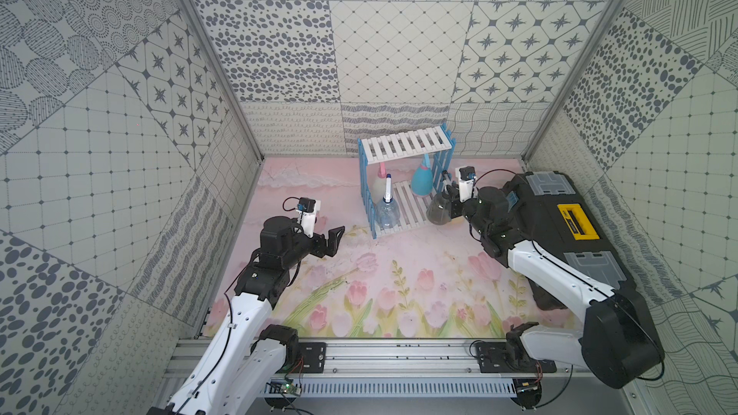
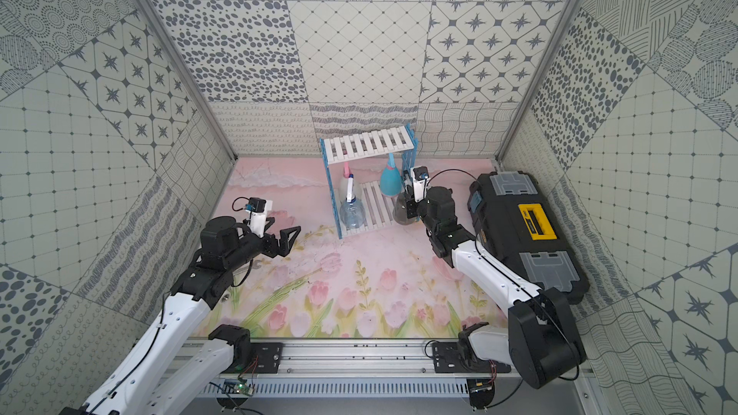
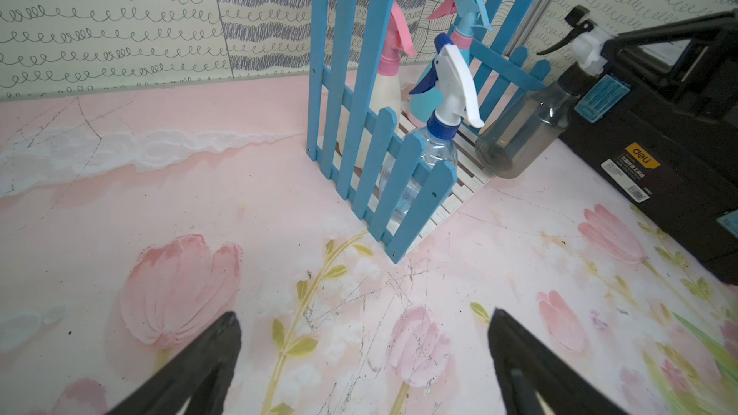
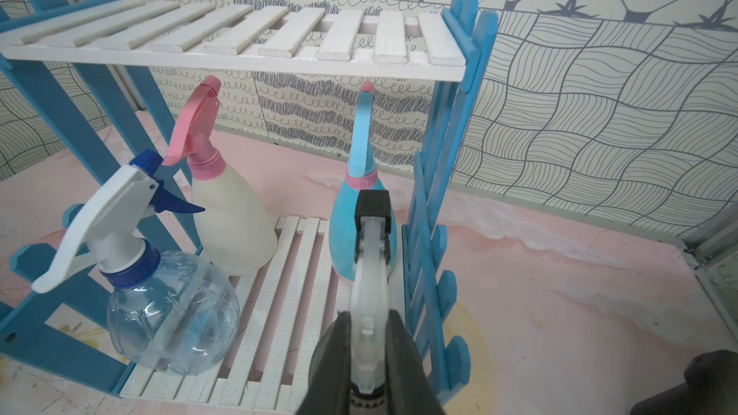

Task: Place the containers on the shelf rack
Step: 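Place the container on the shelf.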

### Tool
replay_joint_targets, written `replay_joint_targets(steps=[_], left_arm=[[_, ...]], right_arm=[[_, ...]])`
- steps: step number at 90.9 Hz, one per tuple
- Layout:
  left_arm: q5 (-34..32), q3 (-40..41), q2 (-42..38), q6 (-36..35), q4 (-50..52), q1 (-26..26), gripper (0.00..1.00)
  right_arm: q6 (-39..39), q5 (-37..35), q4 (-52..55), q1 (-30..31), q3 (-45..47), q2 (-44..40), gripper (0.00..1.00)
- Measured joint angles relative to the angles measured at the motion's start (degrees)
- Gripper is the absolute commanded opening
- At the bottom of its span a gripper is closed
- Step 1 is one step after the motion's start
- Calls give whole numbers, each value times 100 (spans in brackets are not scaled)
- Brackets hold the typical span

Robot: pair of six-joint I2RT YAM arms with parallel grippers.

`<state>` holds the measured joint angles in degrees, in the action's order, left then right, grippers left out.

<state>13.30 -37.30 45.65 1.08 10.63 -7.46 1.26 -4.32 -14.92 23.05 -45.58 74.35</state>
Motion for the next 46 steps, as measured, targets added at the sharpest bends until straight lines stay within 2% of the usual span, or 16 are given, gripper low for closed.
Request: replay_joint_targets(steps=[46], left_arm=[[98,2,94,15,-11,7,99]], right_arm=[[186,-20,-435,0,-348,824,0]])
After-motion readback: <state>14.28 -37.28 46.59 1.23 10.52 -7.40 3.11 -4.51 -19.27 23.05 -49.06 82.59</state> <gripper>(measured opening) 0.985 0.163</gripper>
